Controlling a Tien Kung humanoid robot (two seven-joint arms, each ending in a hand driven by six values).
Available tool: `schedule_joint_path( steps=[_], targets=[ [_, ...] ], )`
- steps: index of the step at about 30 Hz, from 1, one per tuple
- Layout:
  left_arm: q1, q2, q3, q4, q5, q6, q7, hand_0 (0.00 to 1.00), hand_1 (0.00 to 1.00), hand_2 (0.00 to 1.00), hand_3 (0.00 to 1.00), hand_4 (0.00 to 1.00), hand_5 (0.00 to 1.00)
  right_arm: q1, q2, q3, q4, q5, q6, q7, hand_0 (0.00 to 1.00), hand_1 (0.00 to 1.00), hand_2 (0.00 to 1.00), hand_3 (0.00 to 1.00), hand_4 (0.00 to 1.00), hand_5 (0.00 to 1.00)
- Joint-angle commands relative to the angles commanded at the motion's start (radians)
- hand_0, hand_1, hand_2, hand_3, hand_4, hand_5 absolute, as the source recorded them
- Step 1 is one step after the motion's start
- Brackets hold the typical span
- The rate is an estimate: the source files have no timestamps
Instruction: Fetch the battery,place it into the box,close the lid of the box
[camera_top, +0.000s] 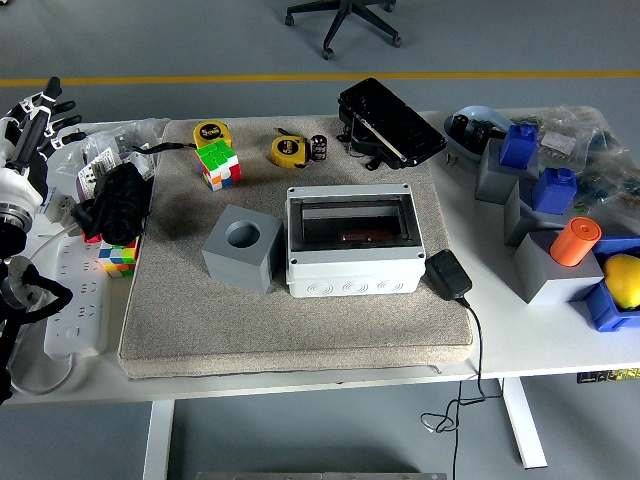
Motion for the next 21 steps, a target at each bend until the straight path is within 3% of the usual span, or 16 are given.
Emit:
schedule_joint_path(
  steps=[4,5,21],
  targets=[
    [0.0,0.0,0.001,0.001,0.0,0.0,0.001,0.455,0.585,0.6,0.639,0.998,0.571,-0.002,0.0,-0.003,-0.001,0.003,0.001,-0.001,0.573,0.644,0.668,0.584,0.942,0.485],
    [0.001,0.0,0.001,0.001,-0.001,-0.001,0.001,0.319,0.579,0.599,0.639,0.998,0.572,-0.002,0.0,-0.004,-0.001,0.003,0.001,-0.001,0.573,0.642,0.667,0.584,0.942,0.485],
    [0.001,0.004,0.006,0.002,-0.004,-0.01,0.0,0.323,0.575,0.598,0.638,0.998,0.572,0.0,-0.002,-0.009,0.0,0.004,0.001,0.0,0.572,0.642,0.667,0.583,0.941,0.486]
  ],
)
